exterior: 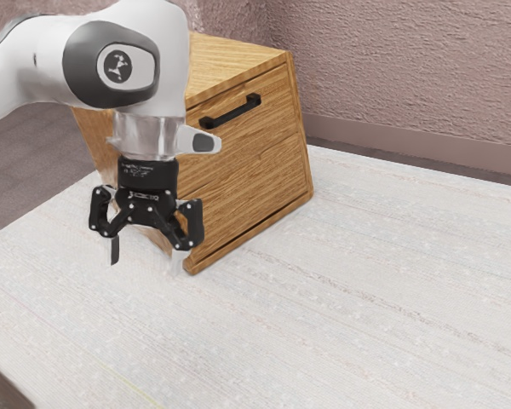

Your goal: Pull the drawer handle with one arm to open the drawer

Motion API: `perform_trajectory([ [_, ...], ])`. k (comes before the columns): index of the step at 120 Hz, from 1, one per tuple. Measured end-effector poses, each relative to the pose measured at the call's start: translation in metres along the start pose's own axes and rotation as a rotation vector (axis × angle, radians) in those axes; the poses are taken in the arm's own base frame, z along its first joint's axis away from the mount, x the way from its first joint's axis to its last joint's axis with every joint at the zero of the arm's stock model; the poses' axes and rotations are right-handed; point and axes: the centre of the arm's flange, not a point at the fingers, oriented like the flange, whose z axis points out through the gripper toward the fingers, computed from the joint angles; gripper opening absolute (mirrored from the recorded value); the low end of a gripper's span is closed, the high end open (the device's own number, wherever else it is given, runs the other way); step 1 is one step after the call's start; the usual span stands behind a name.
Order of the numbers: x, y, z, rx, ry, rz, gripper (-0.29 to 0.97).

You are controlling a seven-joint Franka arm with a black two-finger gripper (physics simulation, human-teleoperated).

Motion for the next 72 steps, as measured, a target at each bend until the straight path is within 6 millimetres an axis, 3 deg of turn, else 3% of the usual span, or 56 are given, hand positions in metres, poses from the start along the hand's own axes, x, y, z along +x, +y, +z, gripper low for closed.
perform_trajectory([
  [8,0.02,0.001,-0.007,-0.072,0.146,-0.124,0.68],
  [21,0.035,0.007,-0.025,-0.178,0.305,-0.284,0.68],
  [48,0.023,0.044,-0.089,-0.331,0.562,-0.402,0.68],
  [64,0.039,0.014,-0.103,-0.348,0.646,-0.341,0.68],
  [72,0.046,0.011,-0.105,-0.328,0.675,-0.285,0.68],
])
